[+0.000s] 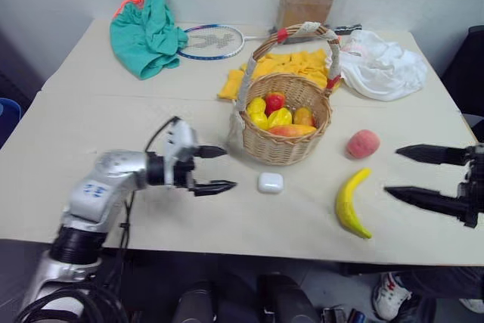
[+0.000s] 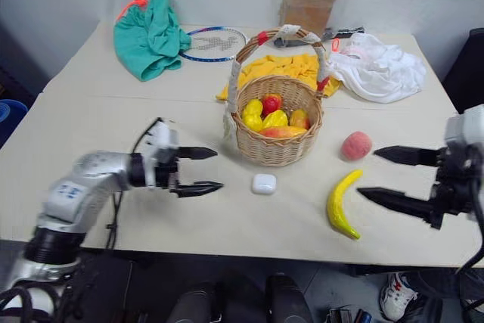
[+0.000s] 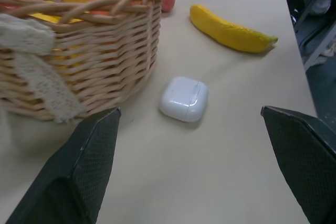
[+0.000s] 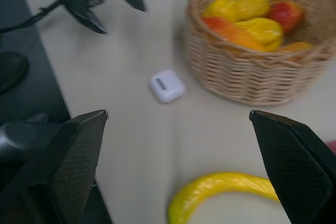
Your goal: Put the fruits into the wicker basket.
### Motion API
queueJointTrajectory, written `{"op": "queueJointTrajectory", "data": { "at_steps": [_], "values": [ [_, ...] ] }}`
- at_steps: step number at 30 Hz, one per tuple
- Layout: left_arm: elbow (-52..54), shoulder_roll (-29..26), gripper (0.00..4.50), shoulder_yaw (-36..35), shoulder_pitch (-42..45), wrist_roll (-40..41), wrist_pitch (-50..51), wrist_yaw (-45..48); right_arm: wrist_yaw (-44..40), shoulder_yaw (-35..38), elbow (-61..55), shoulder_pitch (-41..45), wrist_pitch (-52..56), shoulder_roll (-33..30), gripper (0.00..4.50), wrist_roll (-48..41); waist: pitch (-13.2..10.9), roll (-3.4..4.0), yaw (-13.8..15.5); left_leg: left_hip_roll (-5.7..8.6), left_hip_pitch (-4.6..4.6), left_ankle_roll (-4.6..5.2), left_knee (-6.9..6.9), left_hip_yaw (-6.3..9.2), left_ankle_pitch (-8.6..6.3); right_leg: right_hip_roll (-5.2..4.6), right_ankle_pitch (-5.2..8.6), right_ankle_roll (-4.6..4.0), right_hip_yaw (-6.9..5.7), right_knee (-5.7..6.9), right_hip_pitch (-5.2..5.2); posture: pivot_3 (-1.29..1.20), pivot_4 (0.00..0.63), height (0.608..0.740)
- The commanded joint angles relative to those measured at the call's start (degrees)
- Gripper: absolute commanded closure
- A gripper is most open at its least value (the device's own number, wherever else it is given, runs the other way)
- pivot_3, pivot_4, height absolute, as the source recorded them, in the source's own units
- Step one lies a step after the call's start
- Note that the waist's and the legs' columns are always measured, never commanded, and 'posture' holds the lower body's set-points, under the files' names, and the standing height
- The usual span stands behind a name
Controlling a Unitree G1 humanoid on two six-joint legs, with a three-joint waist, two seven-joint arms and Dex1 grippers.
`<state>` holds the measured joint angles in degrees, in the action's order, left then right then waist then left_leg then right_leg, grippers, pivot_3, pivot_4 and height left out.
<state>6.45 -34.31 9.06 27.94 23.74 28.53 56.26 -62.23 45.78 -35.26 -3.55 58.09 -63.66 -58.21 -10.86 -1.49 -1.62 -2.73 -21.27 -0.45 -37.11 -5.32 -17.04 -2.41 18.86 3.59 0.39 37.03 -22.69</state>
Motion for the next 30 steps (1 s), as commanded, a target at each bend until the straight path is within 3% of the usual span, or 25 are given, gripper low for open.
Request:
{"op": "queueJointTrajectory", "data": {
  "at_steps": [1, 7, 17, 20, 25, 30],
  "values": [
    [-3.63, 1.85, 0.00, 3.77, 3.83, -3.84, -6.09, 3.49, 5.13, 2.34, -3.58, 2.46, 1.39, 0.17, 0.04, -7.48, 0.00, 0.00, 0.02, 0.00, -0.01, 0.00, -0.01, -0.01, 0.00, 0.00, 0.00, 0.00, 0.00, 0.00, 0.00, 0.00, 0.150, 0.740],
    [-18.36, 8.72, 0.00, 10.94, 11.47, -11.92, -16.22, 7.12, 13.62, -0.92, -6.34, 3.39, 0.05, 1.80, 0.04, -12.63, 0.00, -0.01, 0.38, 0.04, -0.05, 0.09, -0.08, 0.02, 0.02, -0.02, -0.04, 0.06, 0.00, -0.05, 0.01, 0.00, 0.150, 0.740],
    [-34.38, 17.37, 0.00, 14.67, 16.87, -19.52, -26.84, 9.05, 16.87, -0.76, -8.36, -1.24, -2.34, 3.43, 0.04, -12.47, 0.00, -0.02, 0.74, 0.04, -0.25, 0.17, -0.15, 0.02, -0.02, -0.01, -0.05, 0.14, -0.02, -0.16, -0.11, 0.00, 0.150, 0.740],
    [-35.90, 18.09, 0.58, 14.63, 16.85, -20.35, -27.77, 9.98, 17.24, -0.68, -8.50, -1.98, -3.10, 3.53, 0.00, -12.54, 0.00, -0.02, 0.69, 0.04, -0.24, 0.18, -0.15, 0.01, -0.02, -0.01, -0.05, 0.14, -0.01, -0.14, -0.10, 0.00, 0.150, 0.740],
    [-35.07, 17.56, 2.14, 13.51, 15.42, -20.80, -27.89, 10.18, 16.96, -2.13, -8.29, -2.84, -4.86, 3.70, 0.00, -10.94, 0.00, -0.02, 0.75, 0.04, -0.23, 0.20, -0.15, 0.03, 0.00, -0.01, -0.06, 0.15, -0.01, -0.10, -0.10, 0.00, 0.150, 0.740],
    [-26.41, 14.41, 2.17, 10.66, 10.57, -18.71, -23.94, 9.90, 15.87, -6.93, -6.37, -0.84, -7.24, 3.05, 0.00, -8.39, 0.00, -0.01, -0.03, 0.01, -0.21, 0.18, -0.13, 0.03, 0.01, -0.01, -0.06, 0.16, -0.01, -0.09, -0.10, 0.00, 0.150, 0.740]
  ]
}}
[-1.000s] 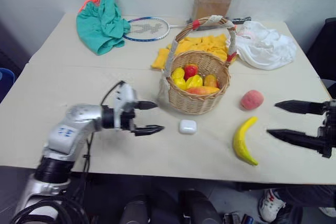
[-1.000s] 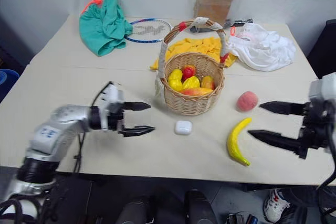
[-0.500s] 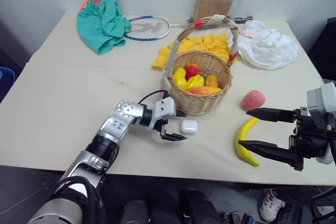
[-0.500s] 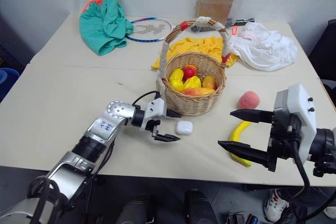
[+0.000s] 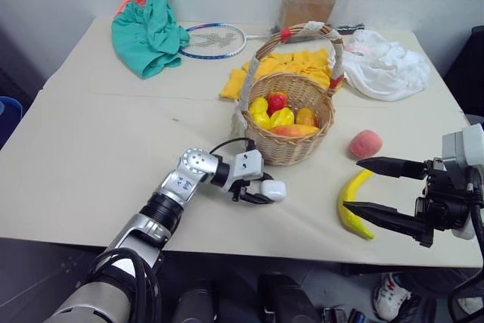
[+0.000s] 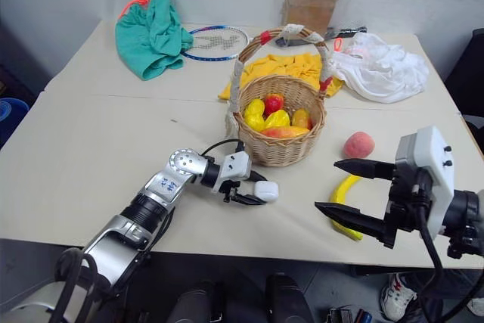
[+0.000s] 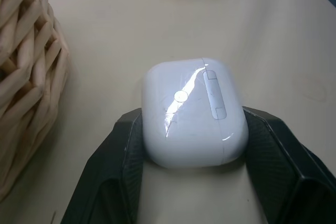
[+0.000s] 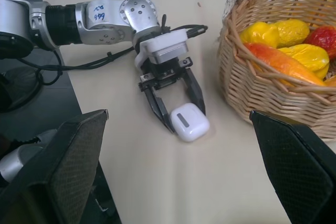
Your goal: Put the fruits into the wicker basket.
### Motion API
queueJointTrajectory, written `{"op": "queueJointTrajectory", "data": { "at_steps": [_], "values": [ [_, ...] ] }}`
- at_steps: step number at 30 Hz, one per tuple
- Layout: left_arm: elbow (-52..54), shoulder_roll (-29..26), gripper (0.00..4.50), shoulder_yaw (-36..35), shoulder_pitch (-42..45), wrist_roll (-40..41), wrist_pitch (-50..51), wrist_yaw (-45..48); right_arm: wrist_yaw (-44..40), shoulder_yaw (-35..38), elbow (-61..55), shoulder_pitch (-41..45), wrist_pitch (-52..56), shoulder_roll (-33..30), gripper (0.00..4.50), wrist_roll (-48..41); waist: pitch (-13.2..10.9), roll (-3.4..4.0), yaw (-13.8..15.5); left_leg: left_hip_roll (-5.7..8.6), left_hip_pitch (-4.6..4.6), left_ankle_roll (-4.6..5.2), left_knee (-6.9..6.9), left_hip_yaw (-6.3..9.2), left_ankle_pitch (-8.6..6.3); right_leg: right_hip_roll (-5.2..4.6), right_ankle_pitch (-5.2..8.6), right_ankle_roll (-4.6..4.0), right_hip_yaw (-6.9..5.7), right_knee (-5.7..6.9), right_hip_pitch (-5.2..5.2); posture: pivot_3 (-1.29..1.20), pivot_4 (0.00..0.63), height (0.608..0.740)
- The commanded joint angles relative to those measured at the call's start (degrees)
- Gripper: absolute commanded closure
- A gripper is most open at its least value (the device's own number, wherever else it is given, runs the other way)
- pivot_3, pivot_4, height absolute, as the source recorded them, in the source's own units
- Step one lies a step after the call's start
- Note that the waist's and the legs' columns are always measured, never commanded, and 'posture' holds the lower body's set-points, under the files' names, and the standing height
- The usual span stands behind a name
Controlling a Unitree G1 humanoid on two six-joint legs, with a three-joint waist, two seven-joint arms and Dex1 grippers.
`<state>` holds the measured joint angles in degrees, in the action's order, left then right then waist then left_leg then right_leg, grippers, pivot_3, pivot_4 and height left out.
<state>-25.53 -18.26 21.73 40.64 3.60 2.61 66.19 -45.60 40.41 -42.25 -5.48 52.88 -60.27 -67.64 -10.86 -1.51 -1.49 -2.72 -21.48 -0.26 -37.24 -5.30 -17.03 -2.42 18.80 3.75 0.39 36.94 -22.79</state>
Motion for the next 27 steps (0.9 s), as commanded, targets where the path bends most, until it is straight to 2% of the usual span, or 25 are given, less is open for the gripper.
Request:
{"op": "queueJointTrajectory", "data": {
  "at_steps": [1, 3, 6, 8, 10, 12, 14, 17, 21, 23, 24, 27],
  "values": [
    [7.37, -2.32, 2.17, -2.61, -3.15, 1.62, 2.77, -0.38, -1.03, -2.49, 0.93, 1.53, -2.40, -0.43, 0.00, 1.45, 0.00, 0.00, -0.14, -0.01, 0.02, -0.01, 0.01, 0.00, 0.00, 0.00, 0.00, 0.00, 0.00, 0.02, 0.00, 0.00, 0.150, 0.740],
    [13.99, -4.91, 2.17, -6.62, -6.79, 3.83, 8.31, -2.91, -2.03, -5.39, 1.59, 3.02, -3.47, -1.00, 0.00, 3.04, 0.00, 0.00, -0.30, -0.02, 0.03, -0.03, 0.00, 0.01, 0.02, 0.00, 0.00, 0.00, -0.01, 0.05, 0.00, 0.00, 0.150, 0.740],
    [26.65, -9.33, 2.17, -19.22, -14.92, 10.59, 23.60, -10.36, -2.84, -10.14, 3.44, 7.35, -4.57, -1.13, 0.00, 3.96, -0.02, -0.03, -0.78, -0.06, 0.08, -0.05, 0.00, 0.00, 0.03, 0.00, 0.00, -0.01, 0.02, 0.14, 0.00, 0.00, 0.150, 0.740],
    [32.20, -11.09, 2.17, -26.55, -19.47, 13.02, 30.21, -15.71, -3.16, -12.48, 4.67, 10.08, -4.95, -0.89, 0.00, 4.16, -0.02, -0.04, -0.87, -0.08, 0.11, -0.08, 0.01, 0.04, 0.05, -0.02, 0.01, -0.02, -0.01, 0.19, 0.00, 0.00, 0.150, 0.740],
    [36.29, -12.54, 2.17, -34.34, -24.20, 11.37, 35.78, -24.08, -3.60, -15.41, 6.30, 13.25, -5.47, -0.49, 0.00, 4.82, -0.02, -0.04, -0.57, -0.06, 0.16, -0.09, 0.01, 0.05, 0.06, -0.04, 0.01, -0.02, -0.03, 0.23, 0.01, 0.00, 0.150, 0.740],
    [39.58, -14.52, 2.17, -38.81, -28.39, 7.78, 38.80, -30.51, -4.99, -17.84, 7.46, 15.47, -6.04, -0.36, 0.00, 5.69, -0.03, -0.06, -0.35, -0.03, 0.21, -0.08, 0.01, 0.05, 0.06, -0.08, 0.01, -0.02, -0.01, 0.21, 0.07, 0.00, 0.150, 0.740],
    [44.13, -14.55, 2.17, -43.87, -31.22, 7.73, 43.22, -35.20, -6.71, -19.91, 8.41, 18.00, -6.72, -0.36, 0.00, 6.27, -0.06, -0.11, -0.21, -0.02, 0.21, -0.08, 0.03, 0.05, 0.05, -0.09, 0.01, -0.02, -0.02, 0.16, 0.07, 0.00, 0.150, 0.740],
    [47.59, -13.34, 2.17, -47.80, -34.93, 7.13, 48.10, -40.97, -7.88, -23.51, 10.68, 23.40, -7.17, 0.17, 0.00, 7.20, -0.09, -0.17, 0.22, 0.01, 0.13, -0.02, 0.02, 0.08, 0.02, -0.21, 0.00, -0.02, -0.09, 0.10, 0.07, 0.00, 0.150, 0.740],
    [44.04, -13.41, 2.17, -44.69, -40.03, 4.49, 43.97, -43.05, -10.67, -28.29, 13.62, 27.85, -8.24, 1.08, 0.00, 10.37, -0.08, -0.19, 0.31, 0.05, 0.14, -0.01, 0.08, 0.08, -0.02, -0.30, 0.00, -0.03, -0.11, -0.02, 0.09, 0.00, 0.150, 0.740],
    [42.30, -13.24, 1.45, -44.67, -40.80, 4.55, 41.60, -43.32, -11.89, -30.54, 15.21, 29.07, -9.17, 1.41, 0.00, 12.93, -0.05, -0.20, 0.30, 0.04, 0.17, -0.02, 0.11, 0.07, -0.04, -0.34, 0.02, -0.09, -0.13, -0.05, 0.09, 0.00, 0.150, 0.740],
    [42.66, -13.48, 1.30, -45.66, -40.66, 5.25, 41.28, -43.19, -12.29, -31.19, 15.93, 29.24, -9.56, 1.36, 0.00, 14.21, -0.03, -0.16, 0.30, 0.04, 0.19, -0.02, 0.14, 0.07, -0.05, -0.36, 0.04, -0.14, -0.13, -0.04, 0.09, 0.00, 0.150, 0.740],
    [43.67, -17.20, 0.38, -49.97, -40.07, 7.80, 40.83, -40.29, -11.94, -30.25, 17.39, 28.50, -9.36, 1.43, 0.00, 15.61, -0.03, -0.15, 0.08, 0.00, 0.20, -0.03, 0.18, 0.08, -0.05, -0.40, 0.12, -0.30, -0.20, 0.02, 0.06, 0.00, 0.150, 0.740]
  ]
}}
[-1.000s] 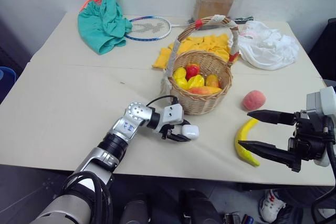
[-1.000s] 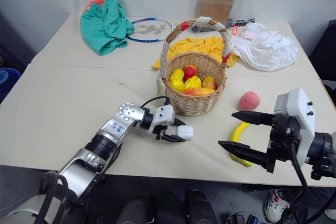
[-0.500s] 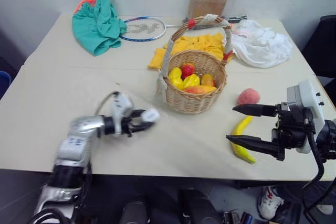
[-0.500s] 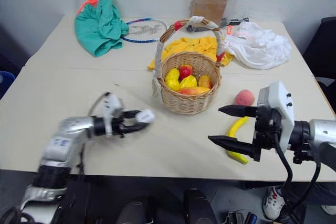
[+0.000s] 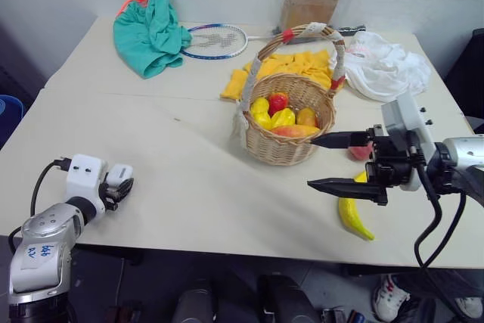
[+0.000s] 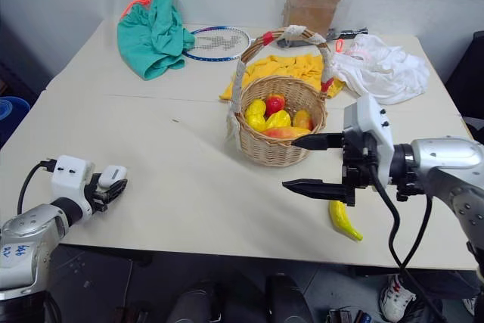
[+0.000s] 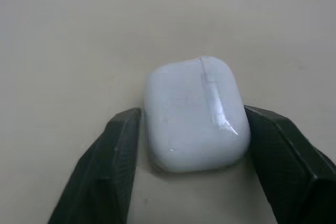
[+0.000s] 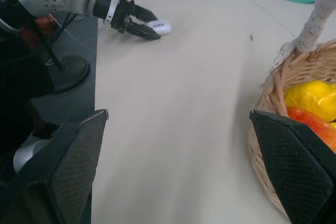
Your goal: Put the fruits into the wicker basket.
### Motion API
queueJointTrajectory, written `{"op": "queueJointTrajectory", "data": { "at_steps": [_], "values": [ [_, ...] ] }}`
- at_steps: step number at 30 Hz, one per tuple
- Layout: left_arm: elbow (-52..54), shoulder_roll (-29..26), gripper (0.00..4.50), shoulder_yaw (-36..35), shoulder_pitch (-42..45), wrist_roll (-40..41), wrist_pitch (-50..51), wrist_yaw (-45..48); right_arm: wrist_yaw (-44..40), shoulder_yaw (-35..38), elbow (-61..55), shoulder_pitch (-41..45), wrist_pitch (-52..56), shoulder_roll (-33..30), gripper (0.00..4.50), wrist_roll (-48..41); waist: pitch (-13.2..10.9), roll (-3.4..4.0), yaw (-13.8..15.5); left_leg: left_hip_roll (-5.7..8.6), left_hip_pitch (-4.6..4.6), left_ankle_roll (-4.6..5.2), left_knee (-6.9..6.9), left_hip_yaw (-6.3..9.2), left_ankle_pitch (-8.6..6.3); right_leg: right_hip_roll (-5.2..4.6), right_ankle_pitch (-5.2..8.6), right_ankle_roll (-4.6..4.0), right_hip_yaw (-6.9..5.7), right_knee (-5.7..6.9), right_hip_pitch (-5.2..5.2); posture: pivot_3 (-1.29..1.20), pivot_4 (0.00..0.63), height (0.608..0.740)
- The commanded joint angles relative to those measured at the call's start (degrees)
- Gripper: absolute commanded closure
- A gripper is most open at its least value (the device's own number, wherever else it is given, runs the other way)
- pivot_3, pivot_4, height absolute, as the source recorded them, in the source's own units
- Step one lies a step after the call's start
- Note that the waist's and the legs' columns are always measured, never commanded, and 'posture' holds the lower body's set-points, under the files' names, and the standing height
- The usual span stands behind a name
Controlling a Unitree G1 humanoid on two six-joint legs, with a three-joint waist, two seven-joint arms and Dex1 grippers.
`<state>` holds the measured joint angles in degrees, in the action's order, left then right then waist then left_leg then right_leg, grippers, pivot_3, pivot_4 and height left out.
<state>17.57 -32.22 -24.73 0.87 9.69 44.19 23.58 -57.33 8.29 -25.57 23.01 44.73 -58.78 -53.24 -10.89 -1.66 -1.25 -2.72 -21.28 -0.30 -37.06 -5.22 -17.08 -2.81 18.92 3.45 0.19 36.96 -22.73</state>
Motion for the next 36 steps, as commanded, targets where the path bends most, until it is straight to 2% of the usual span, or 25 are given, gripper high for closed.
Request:
{"op": "queueJointTrajectory", "data": {
  "at_steps": [1, 6, 10, 13, 15, 17, 20, 24, 30, 34, 36],
  "values": [
    [0.52, -5.91, 0.11, -5.19, 0.43, 2.81, -0.85, 4.35, 0.60, 3.19, 0.91, -0.47, -0.77, 0.26, 0.00, 0.83, -0.01, -0.03, -0.23, -0.01, -0.01, -0.02, 0.03, 0.01, -0.01, 0.00, 0.02, -0.04, -0.02, 0.01, -0.02, 0.00, 0.150, 0.740],
    [4.14, -15.91, 0.11, -11.76, 4.21, 16.02, 1.59, 17.98, 7.16, 10.67, 1.03, -3.10, 4.10, 0.52, 0.00, -2.11, 0.00, -0.10, -0.35, -0.06, -0.36, -0.20, 0.07, 0.06, -0.03, 0.00, 0.13, -0.24, -0.13, 0.12, -0.47, 0.00, 0.150, 0.740],
    [9.05, -20.39, 0.11, -14.73, 7.41, 33.73, 8.41, 28.69, 9.70, 19.14, -1.06, -9.91, 8.17, -1.33, 0.00, -2.32, 0.00, -0.06, -0.20, -0.04, -0.53, -0.42, 0.09, 0.04, 0.00, -0.02, 0.16, -0.26, -0.14, 0.02, -0.59, 0.00, 0.150, 0.740],
    [11.25, -23.39, 0.11, -11.10, 13.78, 46.62, 12.40, 33.73, 12.17, 23.24, -1.28, -16.94, 13.51, -3.35, 0.00, -0.36, 0.00, -0.07, -0.11, -0.04, -0.89, -0.47, -0.06, 0.07, 0.05, 0.02, 0.14, -0.21, -0.18, 0.04, -0.84, 0.00, 0.150, 0.740],
    [12.33, -25.34, 0.11, -7.22, 16.87, 50.21, 12.80, 36.83, 16.39, 23.64, -1.77, -19.79, 17.40, -3.42, 0.00, 0.62, 0.02, -0.10, -0.26, -0.04, -0.90, -0.47, -0.12, 0.08, 0.07, 0.07, 0.14, -0.18, -0.19, 0.06, -0.81, 0.00, 0.150, 0.740],
    [12.48, -26.70, 0.11, -1.69, 19.59, 49.40, 10.77, 39.65, 19.06, 24.02, -4.32, -22.61, 19.44, -1.52, 0.00, -0.28, 0.05, 0.01, -0.53, 0.00, -0.80, -0.42, -0.13, -0.02, 0.10, 0.09, 0.09, -0.08, -0.06, 0.10, -0.74, 0.00, 0.150, 0.740],
    [9.70, -25.21, 0.11, 8.45, 24.28, 43.92, 5.73, 41.71, 21.18, 22.16, -8.13, -27.91, 19.73, 1.01, 0.00, 0.88, 0.04, 0.02, -0.50, 0.00, -0.67, -0.52, -0.10, -0.12, 0.26, 0.31, 0.05, -0.01, 0.13, 0.25, -0.75, 0.00, 0.150, 0.740],
    [6.93, -23.93, 0.11, 17.54, 29.62, 38.63, 0.15, 46.41, 28.56, 19.37, -6.99, -28.53, 22.26, 6.18, 0.00, 2.42, 0.02, -0.03, -0.52, 0.01, -0.53, -0.40, -0.12, -0.11, 0.41, 0.48, -0.01, 0.01, 0.27, 0.49, -0.75, 0.00, 0.150, 0.740],
    [3.18, -21.11, 0.11, 22.59, 37.17, 36.98, -1.83, 48.88, 34.90, 15.66, -6.58, -23.91, 23.70, 15.55, 0.00, 0.78, 0.02, -0.04, -0.62, 0.00, -0.57, -0.53, -0.13, -0.11, 0.59, 0.54, -0.05, 0.05, 0.31, 0.53, -0.79, 0.00, 0.150, 0.740],
    [1.06, -20.96, 0.11, 23.97, 37.49, 34.01, -4.31, 50.27, 37.82, 14.41, -6.42, -21.89, 24.47, 19.51, 0.00, 0.31, 0.02, -0.04, -0.47, 0.00, -0.67, -0.63, -0.10, -0.10, 0.65, 0.56, -0.03, 0.08, 0.33, 0.57, -0.91, 0.00, 0.150, 0.740],
    [0.93, -20.97, 0.11, 23.91, 37.32, 33.60, -4.69, 50.55, 39.20, 11.56, -6.05, -21.60, 24.57, 20.33, 0.00, 2.37, 0.02, -0.04, -0.47, 0.01, -0.84, -0.64, -0.14, -0.09, 0.66, 0.55, -0.03, 0.08, 0.32, 0.57, -1.05, 0.00, 0.150, 0.740]
  ]
}}
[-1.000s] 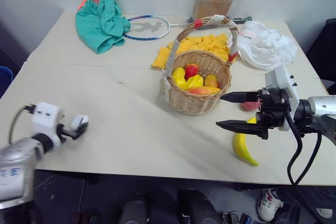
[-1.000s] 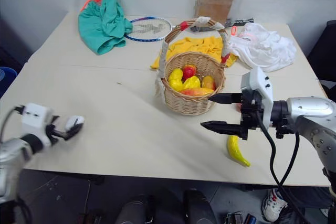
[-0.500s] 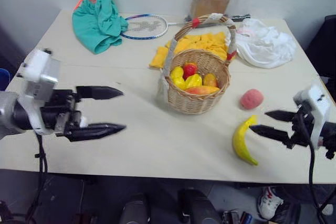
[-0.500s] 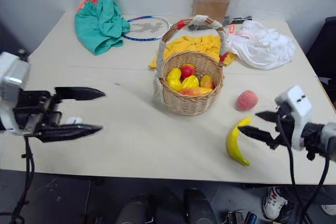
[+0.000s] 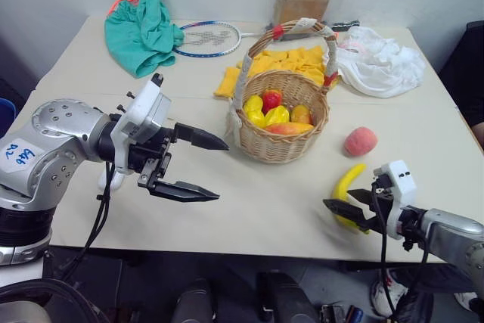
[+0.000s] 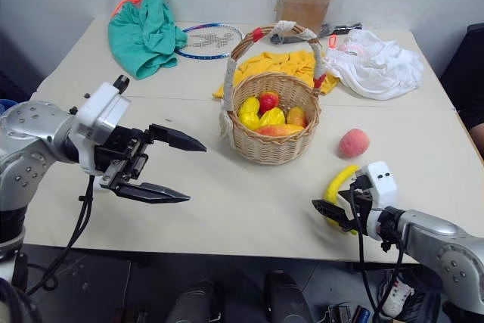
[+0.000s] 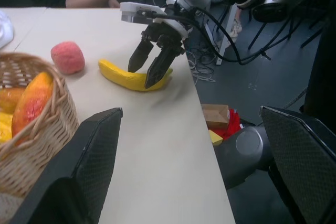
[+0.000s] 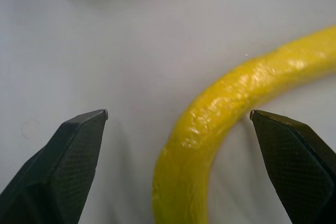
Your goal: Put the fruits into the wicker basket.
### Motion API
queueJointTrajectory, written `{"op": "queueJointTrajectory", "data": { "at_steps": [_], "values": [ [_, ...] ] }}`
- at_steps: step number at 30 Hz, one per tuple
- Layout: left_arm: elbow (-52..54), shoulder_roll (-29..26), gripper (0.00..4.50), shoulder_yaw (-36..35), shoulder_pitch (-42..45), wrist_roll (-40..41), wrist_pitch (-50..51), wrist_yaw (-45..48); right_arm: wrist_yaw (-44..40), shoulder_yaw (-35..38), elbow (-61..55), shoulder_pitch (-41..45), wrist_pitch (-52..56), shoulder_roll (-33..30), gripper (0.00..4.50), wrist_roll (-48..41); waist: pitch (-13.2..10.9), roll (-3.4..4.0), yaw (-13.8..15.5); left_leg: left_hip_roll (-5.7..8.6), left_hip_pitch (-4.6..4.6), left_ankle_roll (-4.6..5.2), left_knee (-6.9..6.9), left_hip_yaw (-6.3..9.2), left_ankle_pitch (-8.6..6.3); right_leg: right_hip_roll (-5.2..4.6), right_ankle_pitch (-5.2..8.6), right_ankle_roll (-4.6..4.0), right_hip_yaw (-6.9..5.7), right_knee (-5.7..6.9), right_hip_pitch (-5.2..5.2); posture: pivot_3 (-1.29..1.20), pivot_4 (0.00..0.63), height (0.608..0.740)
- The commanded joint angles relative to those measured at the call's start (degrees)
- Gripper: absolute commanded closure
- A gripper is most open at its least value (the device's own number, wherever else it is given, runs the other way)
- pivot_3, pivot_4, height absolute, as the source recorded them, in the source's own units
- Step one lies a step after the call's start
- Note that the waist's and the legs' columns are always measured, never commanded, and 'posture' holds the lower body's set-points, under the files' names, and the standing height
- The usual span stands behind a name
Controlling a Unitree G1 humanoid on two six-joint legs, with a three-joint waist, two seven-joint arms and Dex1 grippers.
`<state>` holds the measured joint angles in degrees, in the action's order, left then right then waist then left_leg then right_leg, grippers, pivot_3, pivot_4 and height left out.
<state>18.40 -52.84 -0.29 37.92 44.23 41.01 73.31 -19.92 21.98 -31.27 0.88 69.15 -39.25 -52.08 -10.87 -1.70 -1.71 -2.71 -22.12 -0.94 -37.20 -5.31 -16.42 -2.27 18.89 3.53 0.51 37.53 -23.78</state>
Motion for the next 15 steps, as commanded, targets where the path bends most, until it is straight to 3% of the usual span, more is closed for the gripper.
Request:
{"op": "queueJointTrajectory", "data": {
  "at_steps": [1, 3, 6, 11, 15],
  "values": [
    [0.17, -0.39, 0.11, -0.62, 0.19, -0.98, -1.53, 0.87, 2.28, -4.22, -0.17, 0.46, -0.47, 0.46, 0.00, 3.18, 0.00, 0.00, 0.02, 0.00, 0.00, 0.01, -0.04, -0.01, -0.01, -0.01, 0.00, 0.00, 0.00, -0.01, 0.01, 0.00, 0.150, 0.740],
    [0.41, -0.50, 0.11, -0.87, 0.12, -0.87, -1.41, 0.87, 3.18, -7.57, 0.42, 0.33, -1.96, -0.24, 0.00, 6.81, 0.01, -0.03, 0.03, 0.01, -0.03, 0.03, -0.06, 0.00, -0.01, -0.03, 0.00, 0.00, -0.01, -0.02, 0.01, 0.00, 0.150, 0.740],
    [0.47, -0.65, 0.08, -1.19, 0.22, -0.82, -1.24, 0.86, 2.56, -10.82, 0.97, 0.01, -4.80, -1.03, 0.61, 10.77, 0.13, -0.23, -0.10, 0.00, 0.04, 0.07, -0.15, -0.01, -0.04, -0.03, -0.01, 0.02, -0.01, -0.01, 0.09, 0.00, 0.150, 0.740],
    [-0.21, -0.35, 0.08, -2.09, 0.33, -0.53, -0.82, -0.20, -3.36, -10.26, -1.86, -1.13, -8.75, -2.57, 2.23, 10.58, 0.14, -0.24, -0.01, 0.02, 0.12, 0.26, -0.15, 0.01, -0.09, -0.04, -0.07, 0.08, -0.01, 0.00, 0.19, 0.00, 0.150, 0.740],
    [-0.03, -0.09, 0.08, -3.50, -0.30, 0.09, -0.07, -2.10, -11.78, -3.55, -5.44, 0.01, -9.68, -3.45, 3.56, 0.35, 0.10, -0.18, -0.04, -0.01, 0.02, 0.21, -0.09, 0.03, -0.07, 0.01, -0.06, 0.08, -0.01, 0.00, 0.07, 0.00, 0.150, 0.740]
  ]
}}
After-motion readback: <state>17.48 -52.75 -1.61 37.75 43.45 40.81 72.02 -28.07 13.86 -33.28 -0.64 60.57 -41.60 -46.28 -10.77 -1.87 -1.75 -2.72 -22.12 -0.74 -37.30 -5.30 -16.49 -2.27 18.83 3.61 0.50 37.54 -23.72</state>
